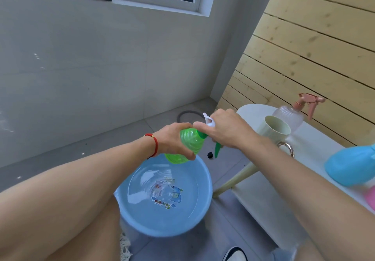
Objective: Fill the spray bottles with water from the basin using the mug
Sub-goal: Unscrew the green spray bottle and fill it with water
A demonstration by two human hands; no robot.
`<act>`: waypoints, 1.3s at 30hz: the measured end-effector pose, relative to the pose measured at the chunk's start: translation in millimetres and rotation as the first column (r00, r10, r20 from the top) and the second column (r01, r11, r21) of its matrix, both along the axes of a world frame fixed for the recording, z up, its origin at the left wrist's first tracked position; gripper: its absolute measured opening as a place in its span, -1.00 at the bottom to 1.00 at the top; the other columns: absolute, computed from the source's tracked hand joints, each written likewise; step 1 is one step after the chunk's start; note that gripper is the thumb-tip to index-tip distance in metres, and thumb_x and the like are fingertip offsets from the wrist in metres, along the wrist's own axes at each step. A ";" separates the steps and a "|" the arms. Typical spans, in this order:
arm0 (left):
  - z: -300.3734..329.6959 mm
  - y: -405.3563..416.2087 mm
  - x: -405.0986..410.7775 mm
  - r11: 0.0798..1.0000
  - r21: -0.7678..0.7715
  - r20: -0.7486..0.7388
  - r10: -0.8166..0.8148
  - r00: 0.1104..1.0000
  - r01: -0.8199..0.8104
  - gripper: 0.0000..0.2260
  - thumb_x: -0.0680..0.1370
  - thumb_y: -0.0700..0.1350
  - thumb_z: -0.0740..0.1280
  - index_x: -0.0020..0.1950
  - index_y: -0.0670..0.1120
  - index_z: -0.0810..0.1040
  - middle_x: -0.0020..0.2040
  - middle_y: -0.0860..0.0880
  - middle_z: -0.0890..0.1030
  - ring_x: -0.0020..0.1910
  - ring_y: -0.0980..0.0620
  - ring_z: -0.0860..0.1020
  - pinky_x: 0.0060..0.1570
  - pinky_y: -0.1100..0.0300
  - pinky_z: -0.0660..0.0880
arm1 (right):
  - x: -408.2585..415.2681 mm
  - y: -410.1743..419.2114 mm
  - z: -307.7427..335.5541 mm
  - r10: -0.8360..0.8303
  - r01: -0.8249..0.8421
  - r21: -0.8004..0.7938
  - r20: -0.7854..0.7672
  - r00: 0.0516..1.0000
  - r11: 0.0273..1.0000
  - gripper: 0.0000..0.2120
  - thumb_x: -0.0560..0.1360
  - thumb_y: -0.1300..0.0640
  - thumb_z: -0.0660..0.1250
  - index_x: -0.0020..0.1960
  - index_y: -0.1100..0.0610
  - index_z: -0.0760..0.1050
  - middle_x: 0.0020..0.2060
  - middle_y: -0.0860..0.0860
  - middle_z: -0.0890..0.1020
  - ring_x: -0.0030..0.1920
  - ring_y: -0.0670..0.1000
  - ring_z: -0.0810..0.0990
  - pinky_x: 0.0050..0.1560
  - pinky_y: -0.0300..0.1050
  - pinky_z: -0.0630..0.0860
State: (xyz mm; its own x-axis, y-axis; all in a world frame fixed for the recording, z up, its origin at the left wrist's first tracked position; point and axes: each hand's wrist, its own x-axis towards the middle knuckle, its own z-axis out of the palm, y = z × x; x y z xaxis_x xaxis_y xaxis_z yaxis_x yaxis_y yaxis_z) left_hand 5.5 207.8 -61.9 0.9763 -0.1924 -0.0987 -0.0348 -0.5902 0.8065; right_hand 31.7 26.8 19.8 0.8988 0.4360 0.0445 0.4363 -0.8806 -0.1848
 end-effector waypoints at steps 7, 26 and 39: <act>-5.8 2.7 2.3 0.998 0.058 -0.022 -0.002 1.000 0.004 -0.53 0.14 0.07 0.61 -0.01 0.21 0.54 -0.01 0.07 0.62 -0.02 -0.01 0.62 -0.13 0.09 0.60 | -1.7 -6.3 -15.0 0.059 -0.053 0.043 -0.156 0.986 0.998 -0.64 0.45 -0.20 0.33 -0.18 0.11 0.42 -0.23 0.04 0.67 -0.15 0.13 0.63 -0.25 0.05 0.56; -15.0 4.4 10.4 0.985 0.171 -0.034 -0.003 0.999 0.009 -0.52 0.26 -0.01 0.67 0.05 0.21 0.51 -0.02 0.14 0.57 -0.05 0.06 0.57 -0.21 0.20 0.49 | 12.9 5.5 -35.0 -0.024 0.021 -0.028 -0.119 0.993 0.999 -0.48 0.33 -0.44 0.31 -0.20 0.03 0.39 -0.12 0.01 0.58 -0.08 0.12 0.54 -0.27 -0.05 0.42; -15.0 7.5 7.9 0.975 0.221 -0.005 0.014 1.000 -0.012 -0.45 0.27 0.00 0.66 0.20 0.08 0.57 0.02 0.07 0.60 0.01 -0.01 0.58 -0.16 0.18 0.53 | 4.7 10.8 -35.5 0.038 -0.001 0.186 -0.192 0.981 0.983 -0.71 0.43 -0.08 0.43 -0.26 0.13 0.51 -0.43 -0.10 0.66 -0.26 0.03 0.58 -0.17 0.07 0.65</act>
